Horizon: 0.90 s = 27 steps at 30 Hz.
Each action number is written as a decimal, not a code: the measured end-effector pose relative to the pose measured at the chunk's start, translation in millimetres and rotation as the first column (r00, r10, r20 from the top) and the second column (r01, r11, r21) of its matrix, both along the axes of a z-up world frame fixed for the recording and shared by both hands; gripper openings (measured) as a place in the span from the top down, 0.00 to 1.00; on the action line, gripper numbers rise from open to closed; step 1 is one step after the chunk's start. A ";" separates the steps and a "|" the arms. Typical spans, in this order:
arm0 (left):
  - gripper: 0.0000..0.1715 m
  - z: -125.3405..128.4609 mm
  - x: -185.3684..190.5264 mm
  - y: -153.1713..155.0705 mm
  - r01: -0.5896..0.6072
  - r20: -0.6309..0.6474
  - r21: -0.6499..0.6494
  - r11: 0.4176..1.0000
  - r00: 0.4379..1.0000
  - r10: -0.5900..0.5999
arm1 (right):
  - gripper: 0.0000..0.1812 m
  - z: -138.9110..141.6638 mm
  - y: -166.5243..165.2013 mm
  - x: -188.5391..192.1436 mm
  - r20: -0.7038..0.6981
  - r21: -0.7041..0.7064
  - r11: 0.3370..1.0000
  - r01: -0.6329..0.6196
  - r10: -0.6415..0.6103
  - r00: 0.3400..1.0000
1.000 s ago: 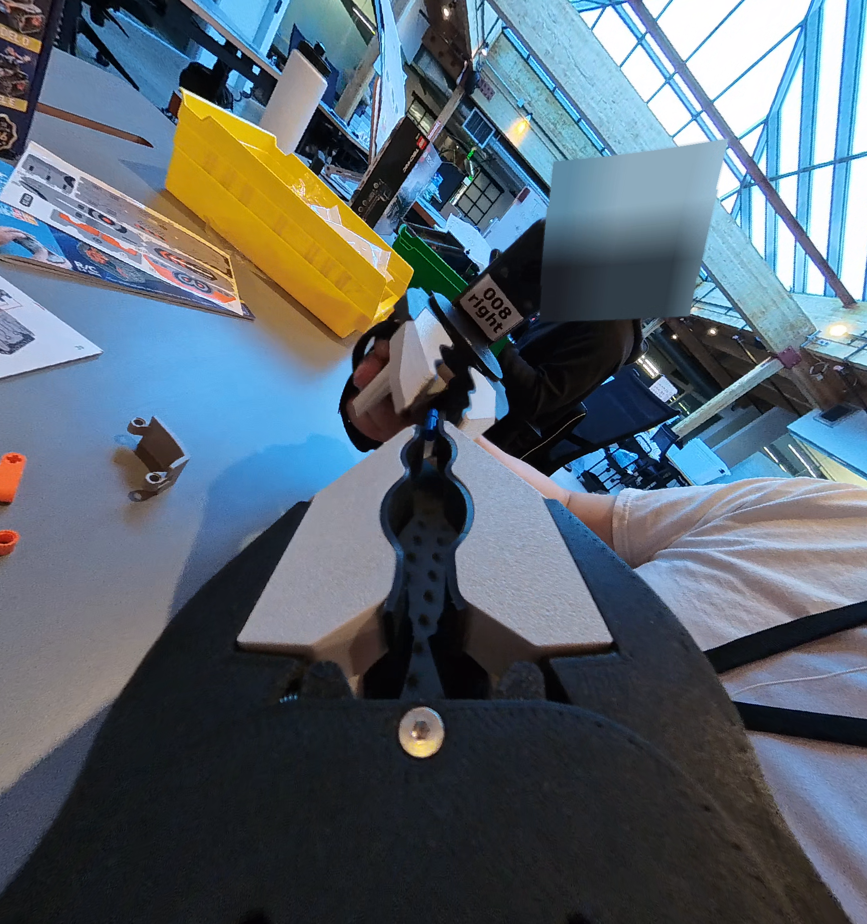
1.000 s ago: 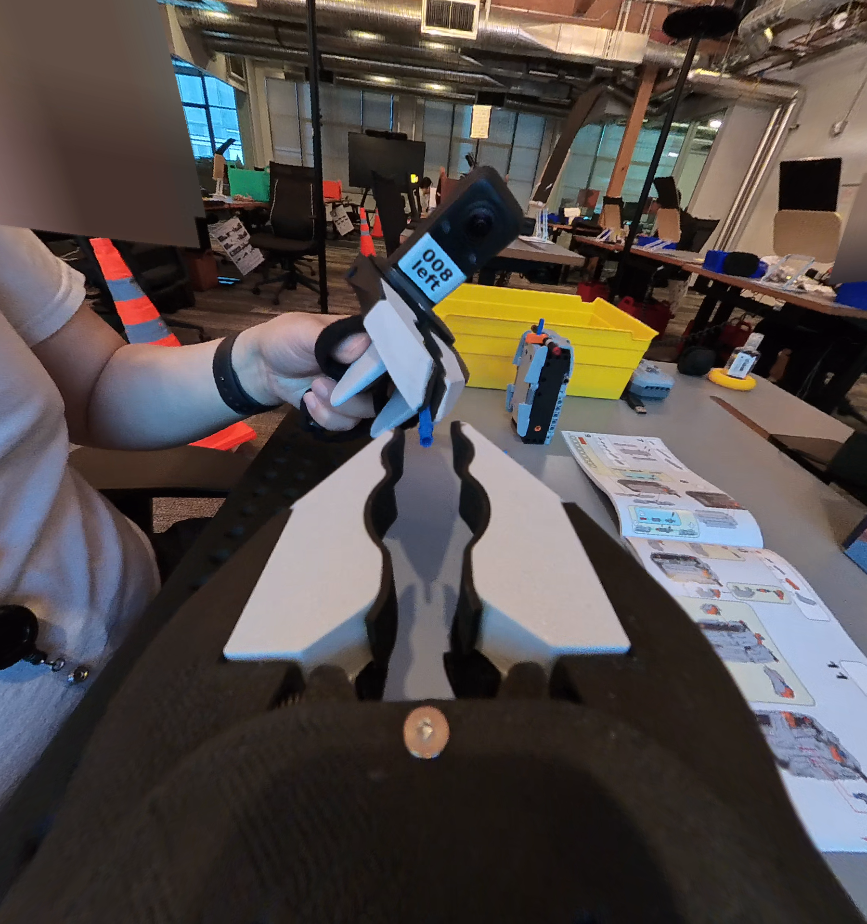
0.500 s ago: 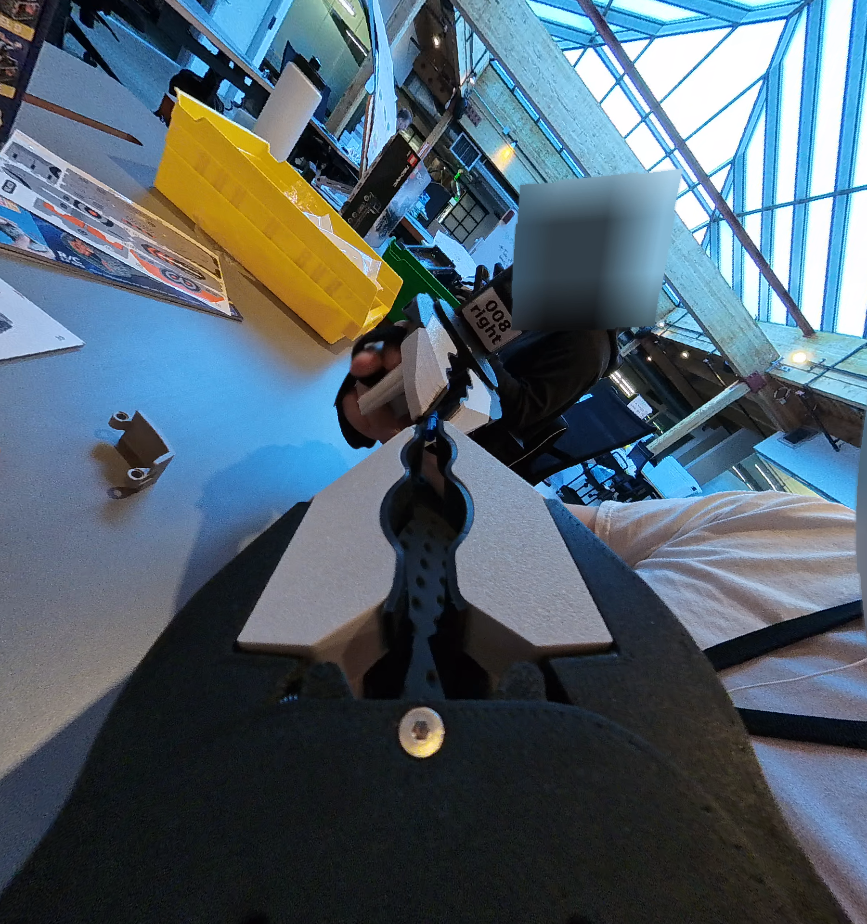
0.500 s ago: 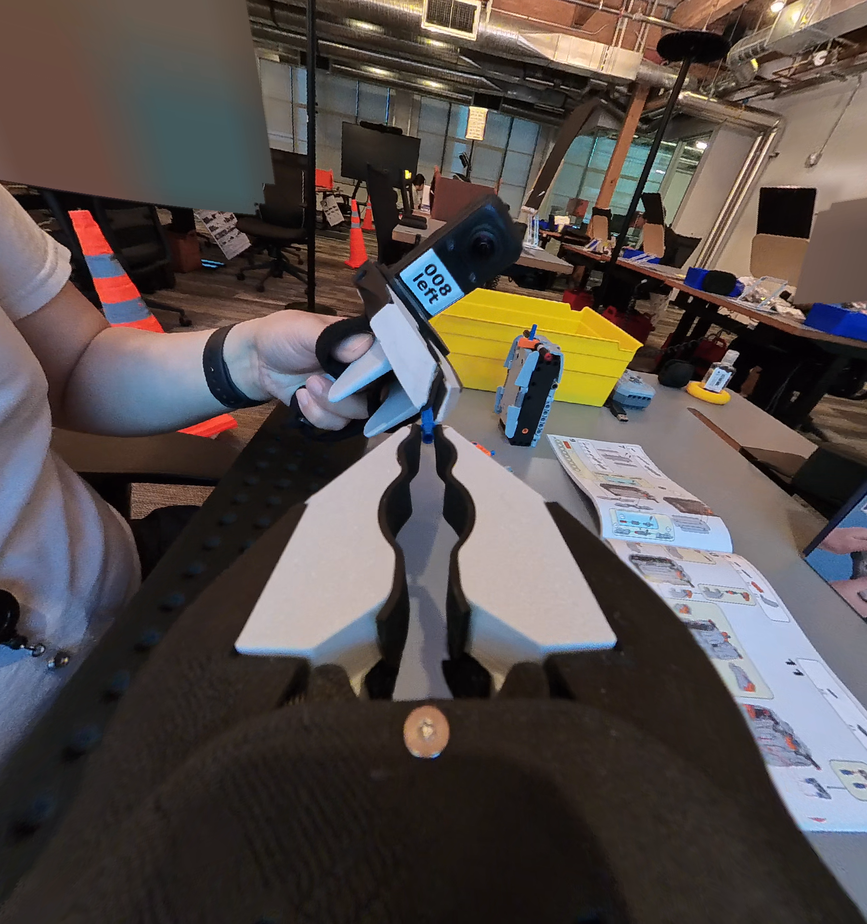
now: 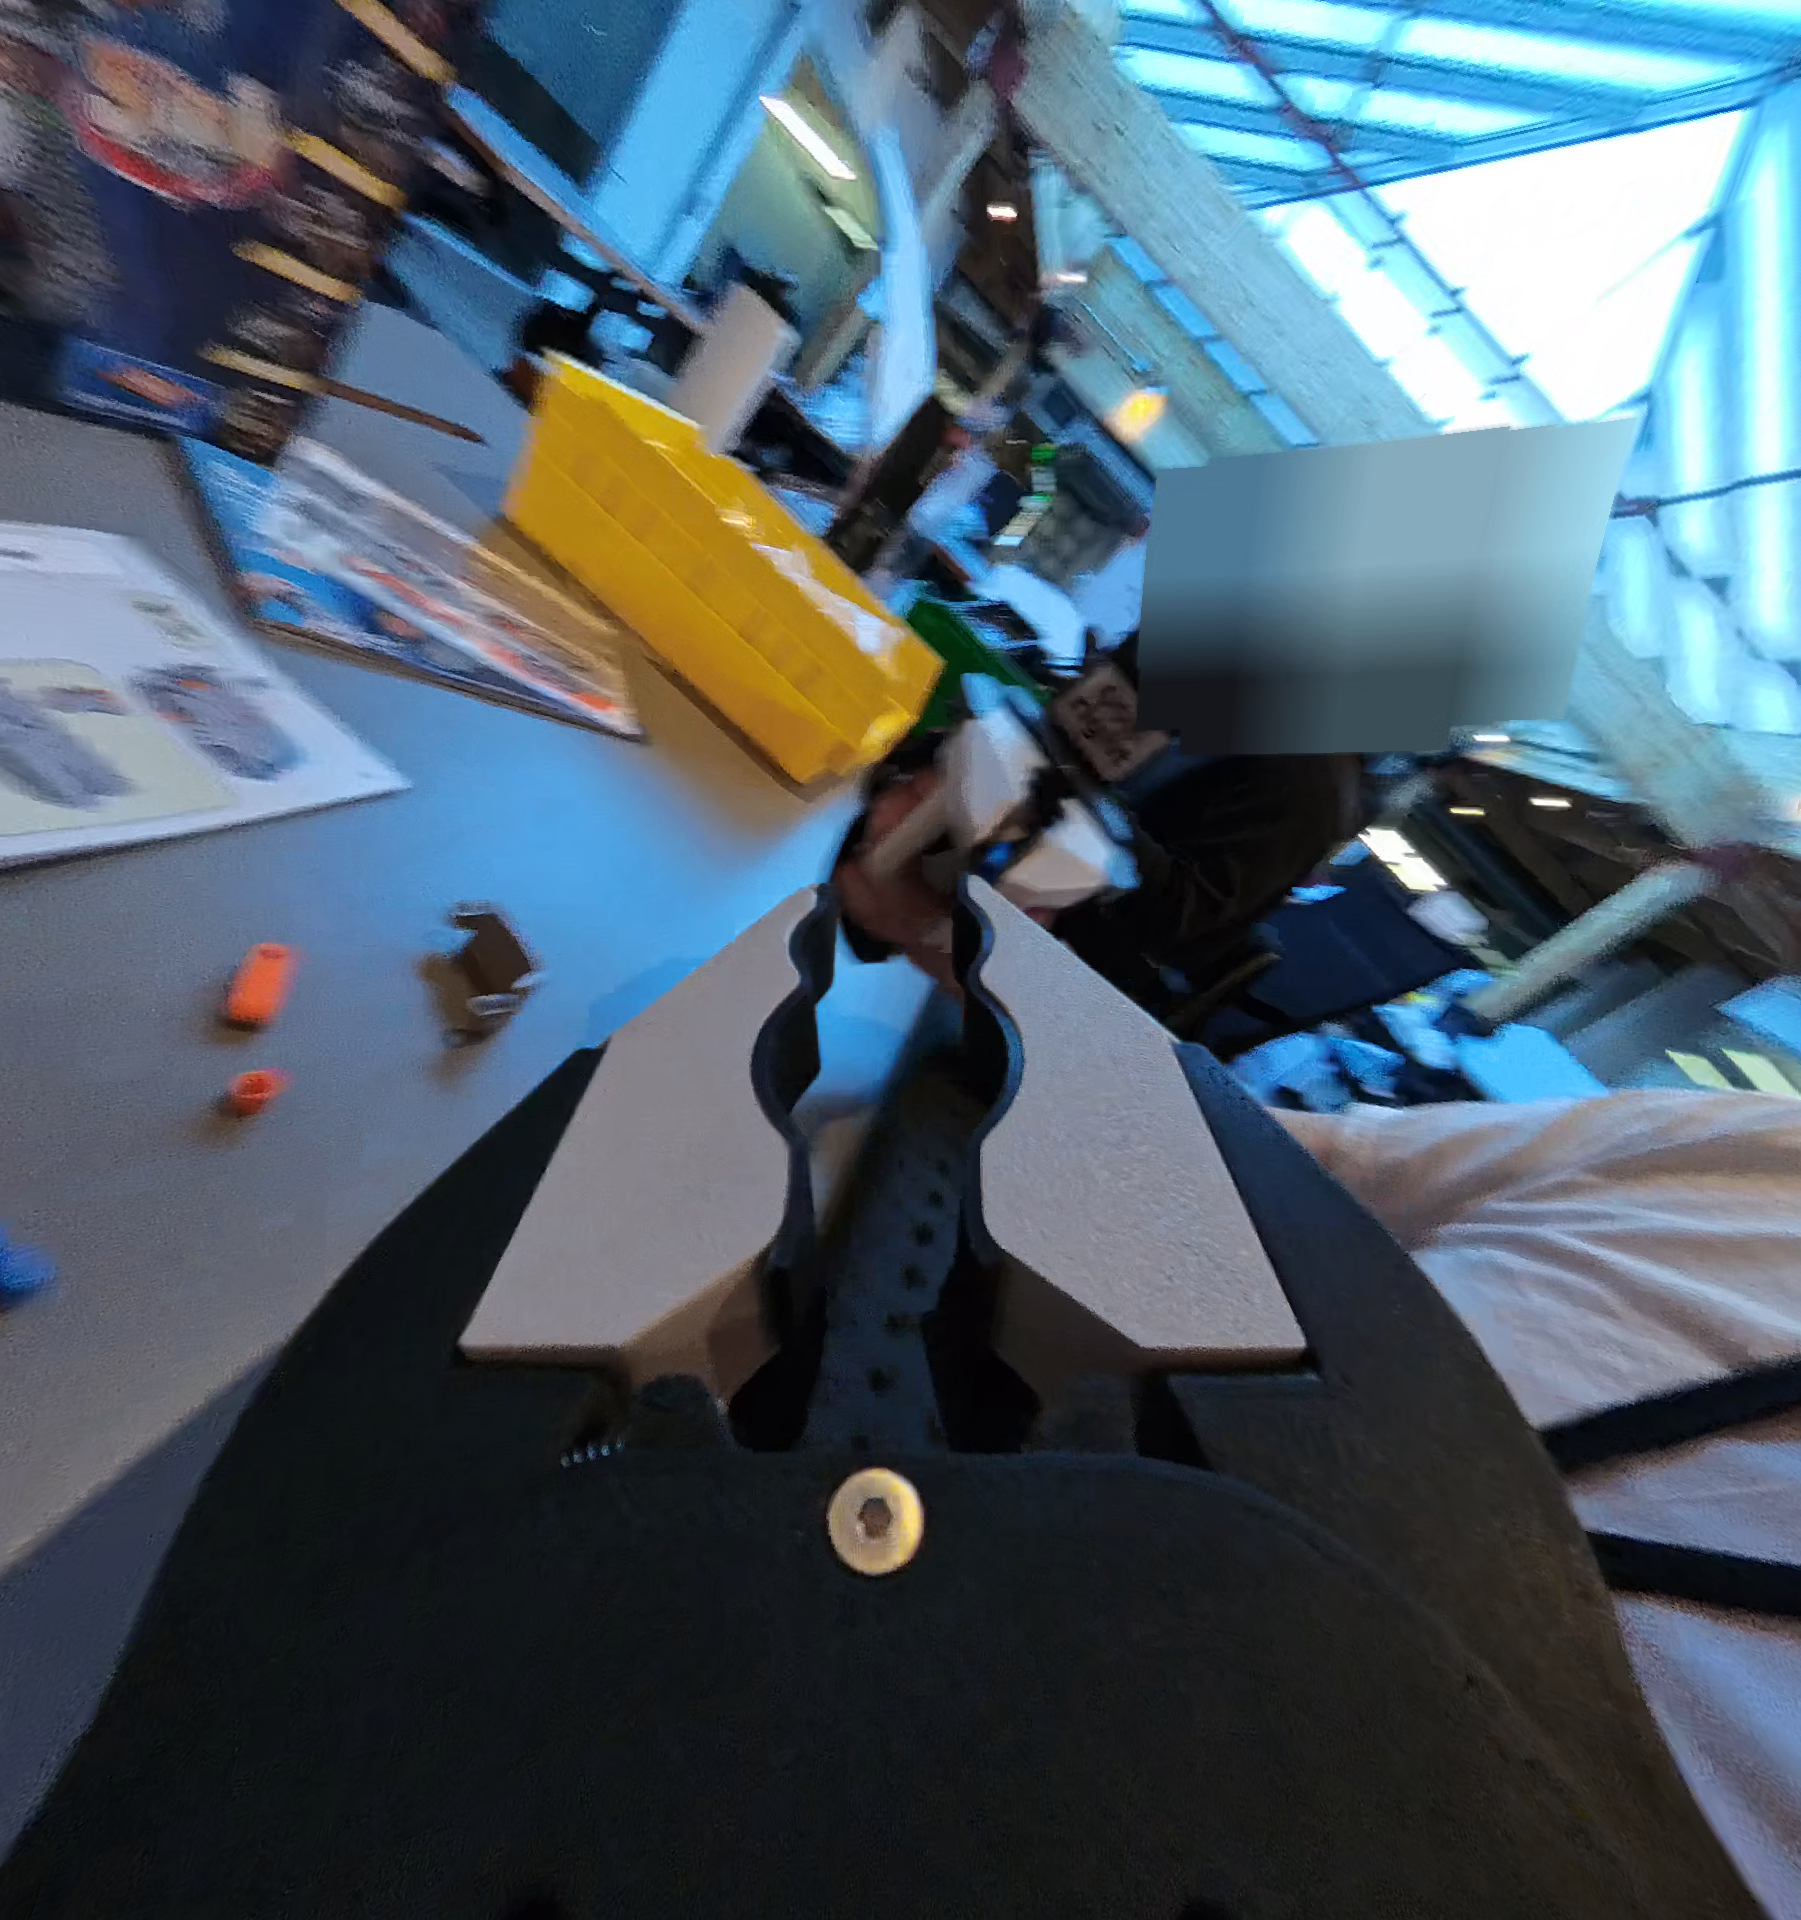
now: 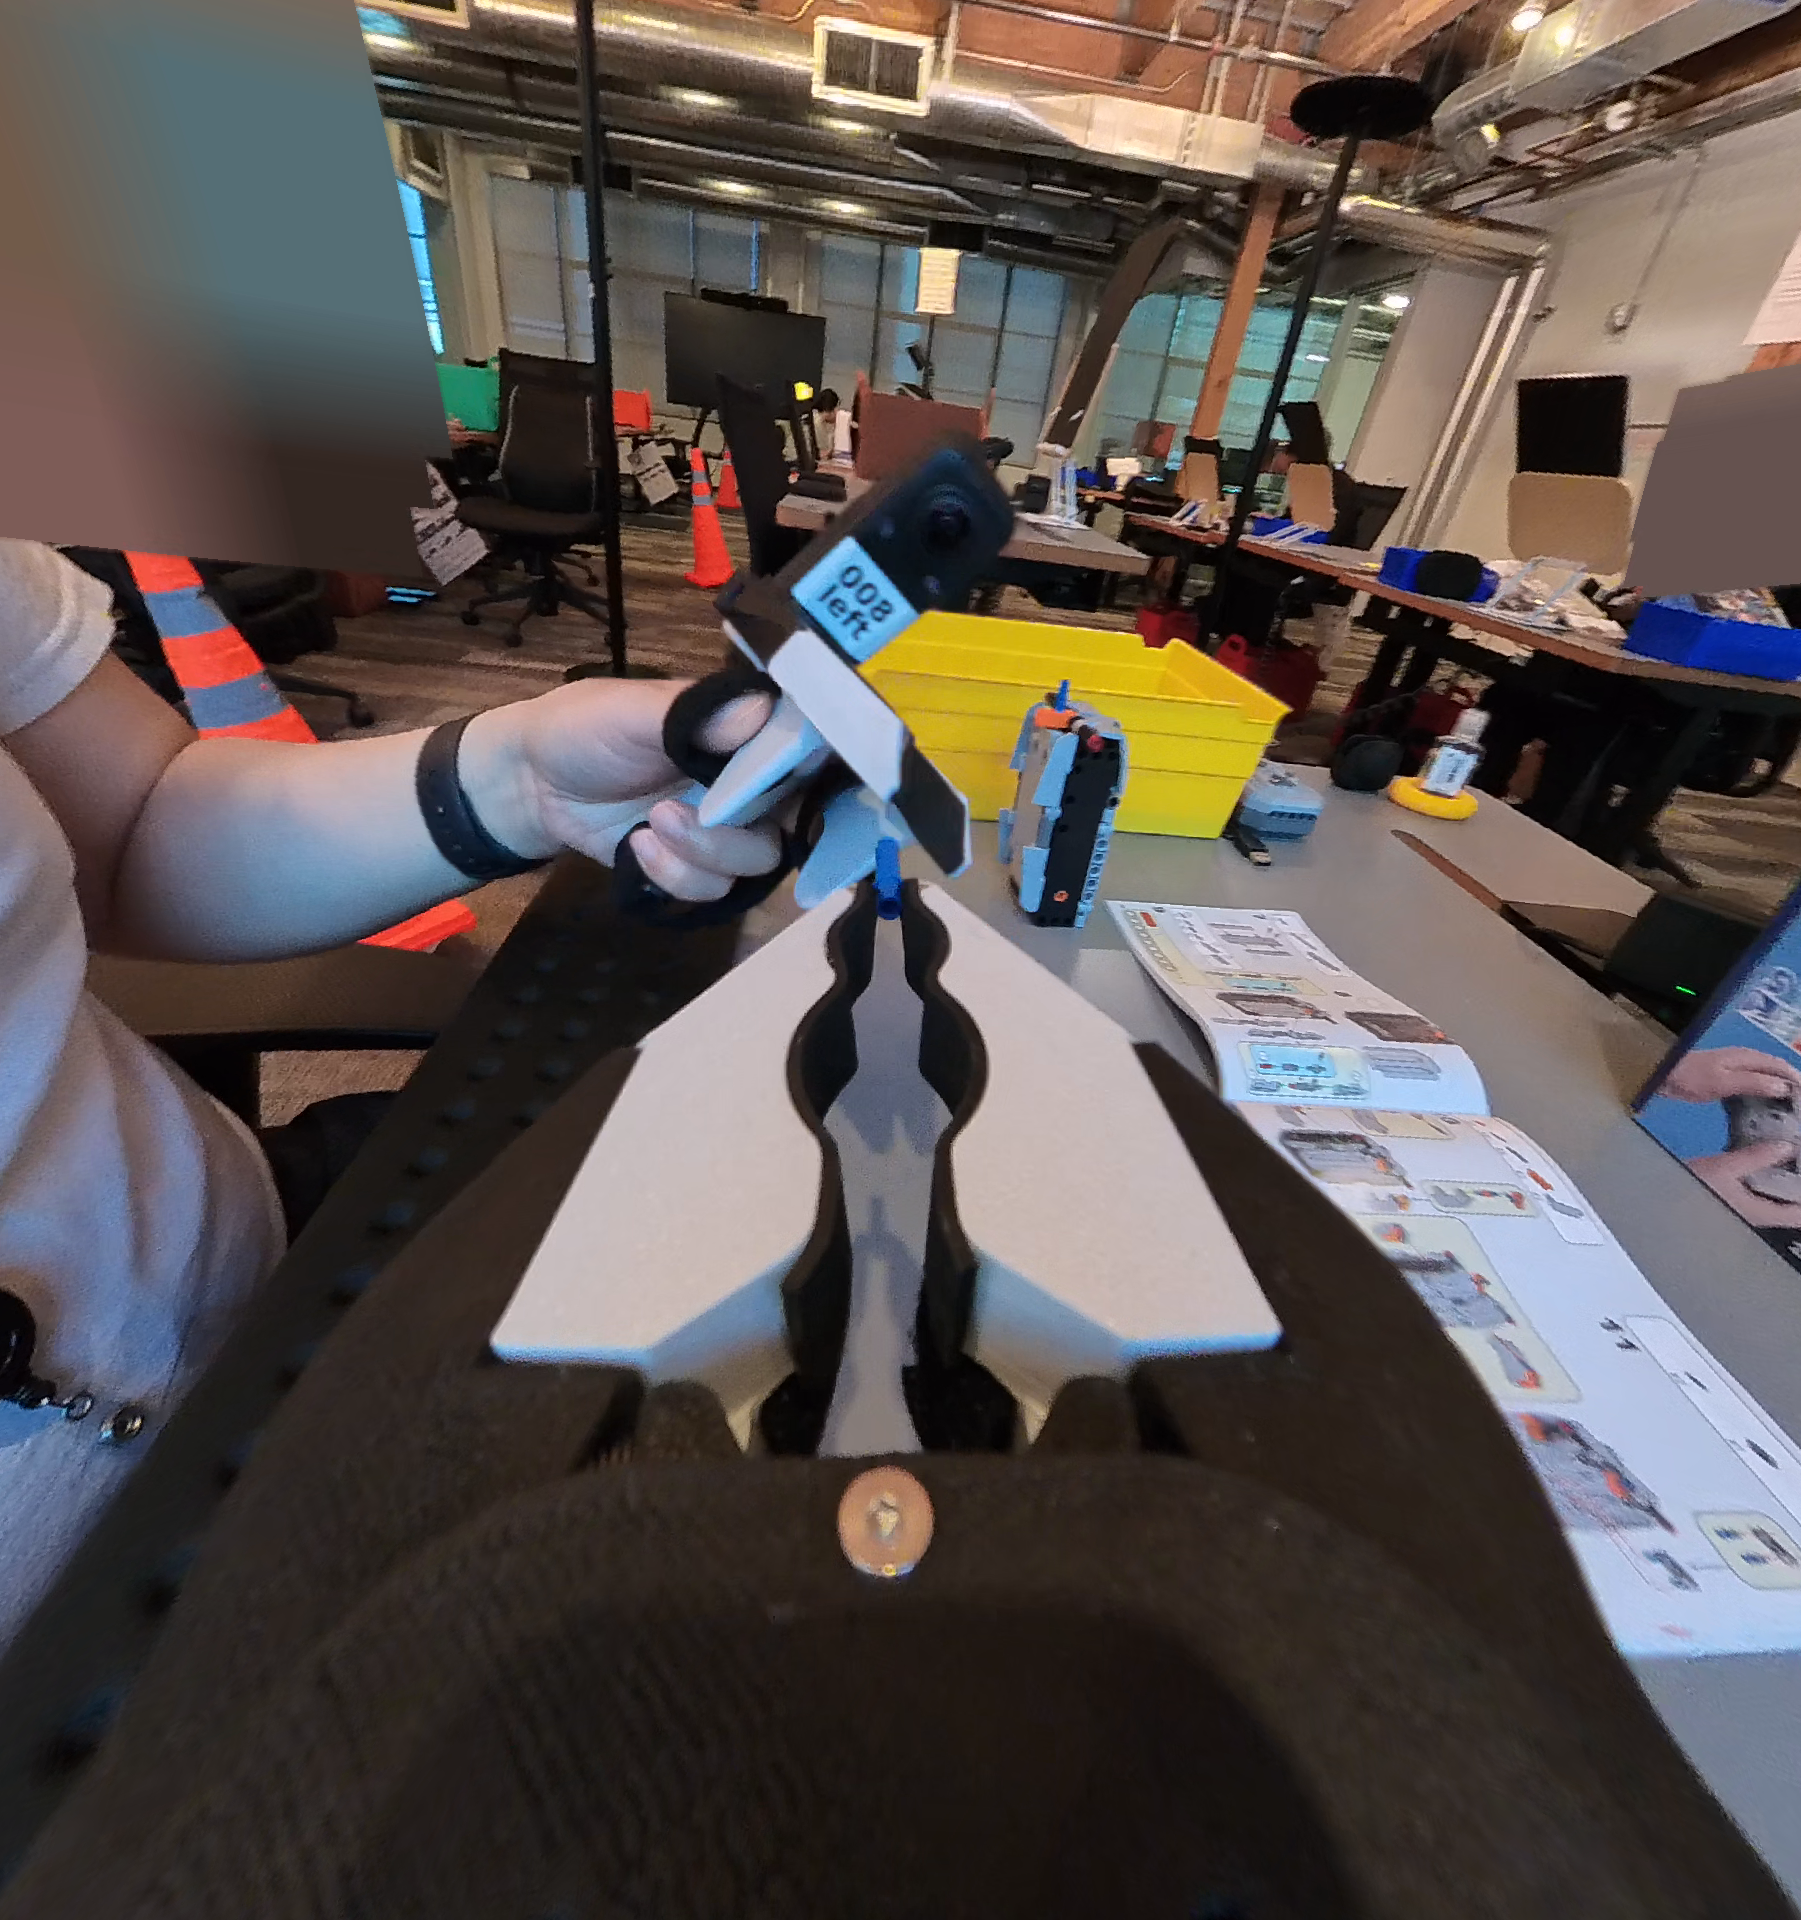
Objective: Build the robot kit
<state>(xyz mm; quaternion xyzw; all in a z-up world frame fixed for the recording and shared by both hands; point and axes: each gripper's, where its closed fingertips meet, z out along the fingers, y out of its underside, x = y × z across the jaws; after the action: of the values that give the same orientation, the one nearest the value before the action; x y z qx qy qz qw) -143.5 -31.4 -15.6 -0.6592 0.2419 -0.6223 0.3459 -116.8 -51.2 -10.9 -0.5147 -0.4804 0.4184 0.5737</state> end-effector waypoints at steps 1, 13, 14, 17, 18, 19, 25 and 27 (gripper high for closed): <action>0.88 -9.8 -8.3 12.1 -0.067 -0.075 0.030 0.997 0.995 0.069 | 0.98 1.9 4.1 4.4 -0.010 -0.003 1.000 0.021 -0.021 1.000; 0.86 -123.3 -13.1 64.4 0.111 -0.743 0.406 0.907 0.618 0.256 | 0.98 1.9 26.0 26.3 -0.009 -0.019 0.991 0.134 -0.134 0.991; 0.86 -129.9 -12.1 68.4 0.117 -0.756 0.411 0.904 0.598 0.266 | 0.98 0.9 26.3 26.3 -0.003 -0.016 0.991 0.136 -0.136 0.991; 0.86 -140.7 -10.0 76.2 0.095 -0.764 0.405 0.910 0.582 0.279 | 0.98 0.4 26.5 27.3 0.003 -0.015 0.990 0.138 -0.138 0.990; 0.86 -141.8 -8.5 75.1 0.097 -0.762 0.394 0.914 0.591 0.266 | 0.98 1.0 26.5 27.9 0.001 -0.014 0.990 0.139 -0.139 0.990; 0.87 -143.3 -7.4 74.2 0.101 -0.763 0.386 0.917 0.594 0.256 | 0.98 1.8 26.4 28.5 -0.002 -0.014 0.990 0.138 -0.139 0.990; 0.92 -147.4 -4.4 77.9 0.117 -0.764 0.402 0.908 0.590 0.262 | 0.98 4.0 26.2 30.1 -0.003 -0.020 0.991 0.134 -0.134 0.991; 0.94 -147.5 -3.5 79.0 0.135 -0.755 0.419 0.898 0.601 0.262 | 0.98 2.5 26.4 29.9 0.009 -0.019 0.990 0.138 -0.137 0.990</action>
<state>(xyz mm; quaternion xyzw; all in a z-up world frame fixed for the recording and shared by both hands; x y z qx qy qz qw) -147.1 47.6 -163.1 -0.7801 0.4782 -0.1789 0.3617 -86.9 -24.8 -8.4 -0.5536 -0.4418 0.3807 0.5944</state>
